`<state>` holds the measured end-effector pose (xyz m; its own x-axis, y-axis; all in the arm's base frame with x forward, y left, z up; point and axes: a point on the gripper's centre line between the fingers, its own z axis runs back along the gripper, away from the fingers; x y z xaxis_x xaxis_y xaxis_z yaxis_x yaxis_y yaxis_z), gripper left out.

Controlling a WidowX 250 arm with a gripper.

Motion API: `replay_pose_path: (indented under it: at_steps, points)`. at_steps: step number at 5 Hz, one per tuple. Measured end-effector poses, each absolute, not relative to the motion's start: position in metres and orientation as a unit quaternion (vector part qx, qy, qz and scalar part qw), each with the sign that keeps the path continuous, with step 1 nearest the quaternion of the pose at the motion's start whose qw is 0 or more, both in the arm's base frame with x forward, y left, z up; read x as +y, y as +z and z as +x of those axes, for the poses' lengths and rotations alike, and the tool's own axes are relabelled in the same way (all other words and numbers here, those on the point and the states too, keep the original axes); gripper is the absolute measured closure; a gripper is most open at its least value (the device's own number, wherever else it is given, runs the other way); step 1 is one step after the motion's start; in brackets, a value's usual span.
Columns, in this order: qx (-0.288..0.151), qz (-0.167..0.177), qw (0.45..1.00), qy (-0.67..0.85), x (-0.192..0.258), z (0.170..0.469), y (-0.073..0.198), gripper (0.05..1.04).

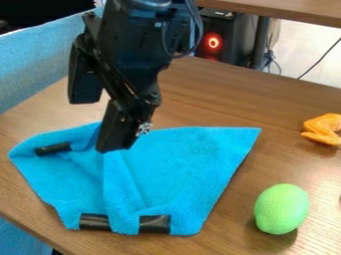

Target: Move the cloth from the bottom right to the left top

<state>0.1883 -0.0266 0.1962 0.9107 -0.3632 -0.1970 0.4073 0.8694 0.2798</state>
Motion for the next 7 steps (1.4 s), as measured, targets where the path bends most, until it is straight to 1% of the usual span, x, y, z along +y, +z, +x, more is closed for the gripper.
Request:
replay_pose_path:
  at_steps: [1, 2, 3, 4, 5, 7]
  points:
    - [0.075, 0.159, 0.964, -0.199, -0.027, 0.188, 0.192, 0.084]
    - [0.042, 0.157, 0.965, -0.207, -0.032, 0.186, 0.176, 0.084]
    - [-0.002, 0.142, 0.967, -0.212, -0.033, 0.182, 0.17, 0.084]
    - [-0.064, 0.133, 0.96, -0.237, -0.033, 0.176, 0.161, 0.084]
    - [-0.087, 0.159, 0.945, -0.274, -0.04, 0.177, 0.143, 0.084]
    - [-0.054, 0.203, 0.933, -0.292, -0.055, 0.201, 0.099, 0.084]
